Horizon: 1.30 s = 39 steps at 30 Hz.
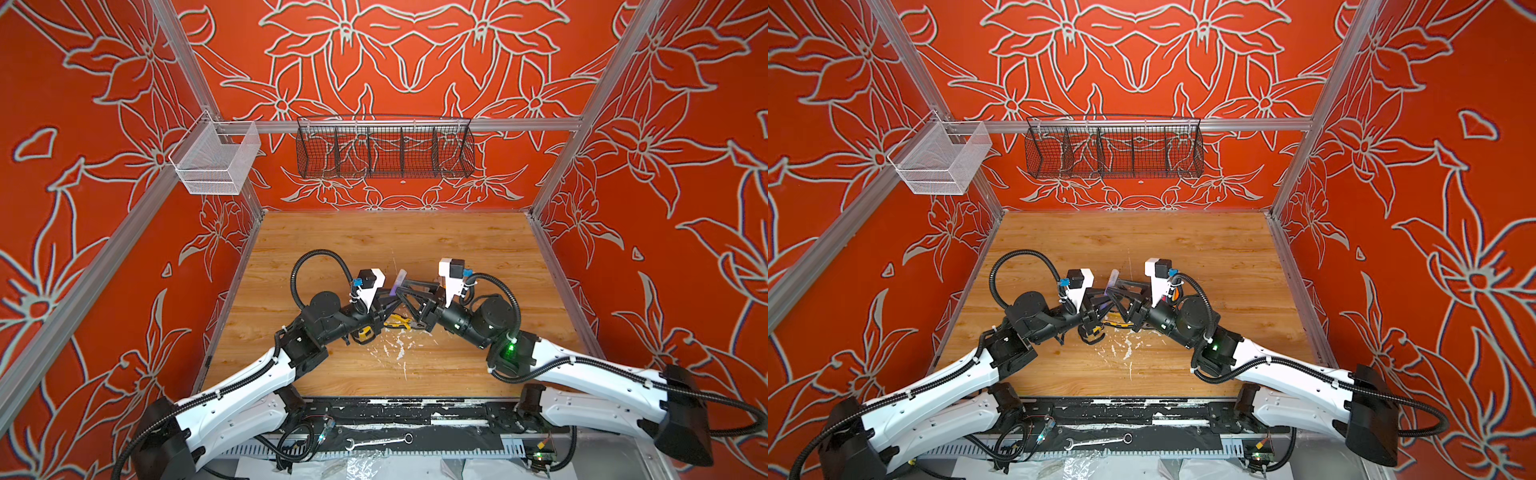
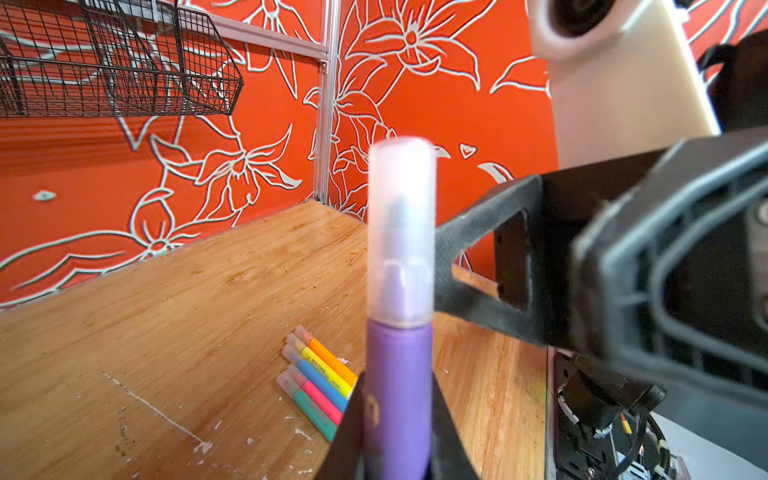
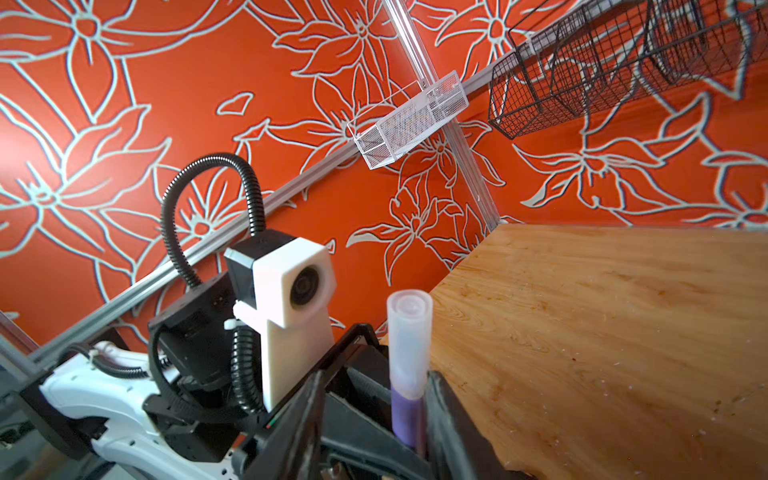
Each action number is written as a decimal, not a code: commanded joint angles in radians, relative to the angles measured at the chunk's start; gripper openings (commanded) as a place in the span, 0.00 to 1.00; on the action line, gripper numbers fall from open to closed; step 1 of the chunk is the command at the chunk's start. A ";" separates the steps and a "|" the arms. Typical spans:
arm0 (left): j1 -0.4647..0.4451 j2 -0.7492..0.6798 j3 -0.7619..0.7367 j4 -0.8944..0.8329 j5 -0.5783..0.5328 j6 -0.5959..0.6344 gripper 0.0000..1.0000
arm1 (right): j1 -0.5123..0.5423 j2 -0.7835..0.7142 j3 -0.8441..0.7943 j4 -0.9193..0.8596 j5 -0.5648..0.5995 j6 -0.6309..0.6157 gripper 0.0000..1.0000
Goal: Insert the pens into the pen caps
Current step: 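Press the cap down onto the purple marker tip with the right gripper, then open the right gripper and draw it back from the capped purple marker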
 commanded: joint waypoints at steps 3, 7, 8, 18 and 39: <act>0.003 -0.001 0.018 0.055 0.047 0.035 0.00 | 0.005 -0.091 0.026 -0.094 0.046 -0.034 0.49; 0.001 -0.005 0.012 0.058 0.109 0.057 0.00 | 0.005 -0.117 0.043 -0.130 0.091 -0.036 0.51; 0.001 -0.008 0.011 0.058 0.120 0.061 0.00 | 0.005 -0.116 0.047 -0.134 0.094 -0.036 0.51; -0.003 -0.001 0.010 0.055 0.145 0.083 0.00 | 0.005 -0.041 0.121 -0.145 0.058 -0.029 0.48; -0.005 0.082 0.100 0.050 -0.007 0.066 0.00 | 0.006 -0.022 0.007 -0.131 0.022 -0.033 0.01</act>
